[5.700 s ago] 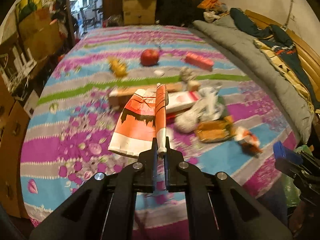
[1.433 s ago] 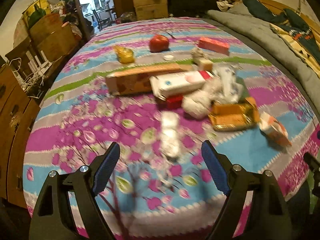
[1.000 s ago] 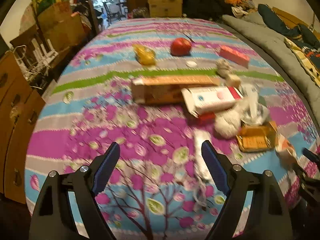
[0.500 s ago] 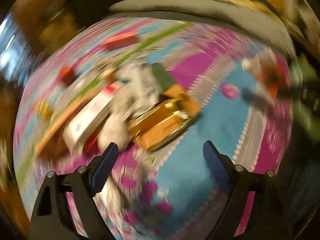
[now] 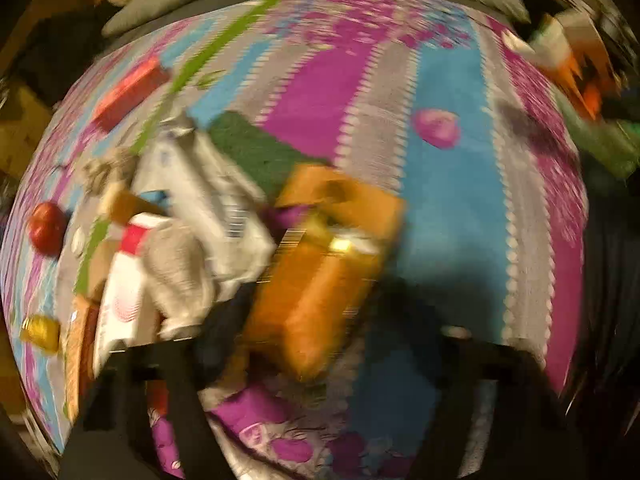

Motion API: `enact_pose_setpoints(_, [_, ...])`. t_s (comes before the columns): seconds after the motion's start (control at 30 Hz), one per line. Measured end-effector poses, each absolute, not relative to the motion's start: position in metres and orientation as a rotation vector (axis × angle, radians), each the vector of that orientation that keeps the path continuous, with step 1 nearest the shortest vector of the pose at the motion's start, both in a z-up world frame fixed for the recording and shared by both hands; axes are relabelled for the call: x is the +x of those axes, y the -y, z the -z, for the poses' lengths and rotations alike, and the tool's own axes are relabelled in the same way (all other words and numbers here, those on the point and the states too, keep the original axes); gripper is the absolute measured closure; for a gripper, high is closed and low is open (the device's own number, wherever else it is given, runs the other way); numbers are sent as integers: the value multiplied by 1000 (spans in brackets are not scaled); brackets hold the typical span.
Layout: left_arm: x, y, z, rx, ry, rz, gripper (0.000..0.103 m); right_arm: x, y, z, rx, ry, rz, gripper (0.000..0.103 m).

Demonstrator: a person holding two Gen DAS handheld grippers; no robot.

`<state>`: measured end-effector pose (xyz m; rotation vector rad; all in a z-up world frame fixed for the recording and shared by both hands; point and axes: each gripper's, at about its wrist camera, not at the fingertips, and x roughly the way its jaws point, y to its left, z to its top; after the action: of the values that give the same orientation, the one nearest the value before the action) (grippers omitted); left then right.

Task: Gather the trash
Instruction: 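Grasp the orange paper cup with the right gripper while the left gripper grasps the gold box, then carry the gold box and paper cup to the green bin and release both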

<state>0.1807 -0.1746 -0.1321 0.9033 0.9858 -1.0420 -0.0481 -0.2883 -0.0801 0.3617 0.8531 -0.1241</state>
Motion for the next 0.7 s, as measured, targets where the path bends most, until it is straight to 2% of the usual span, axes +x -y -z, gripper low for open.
enact_pose_setpoints(0.03, [186,170,128,854,-1016,1036,57,-47,288,82,366,-854,120,91])
enact_pose_setpoints(0.07, [187,166,126,825,-1026,1031,64,-44,288,84,371,-857,114,91])
enact_pose_setpoints(0.17, [178,150,114,732,-1049,997,68,-36,284,87,374,-864,93,91])
enact_pose_setpoints(0.33, [141,115,95,569,-1011,946,68,-23,269,88,374,-864,44,91])
enact_pose_setpoints(0.7, [103,54,48,220,-917,277,68,10,202,55,351,-830,-110,91])
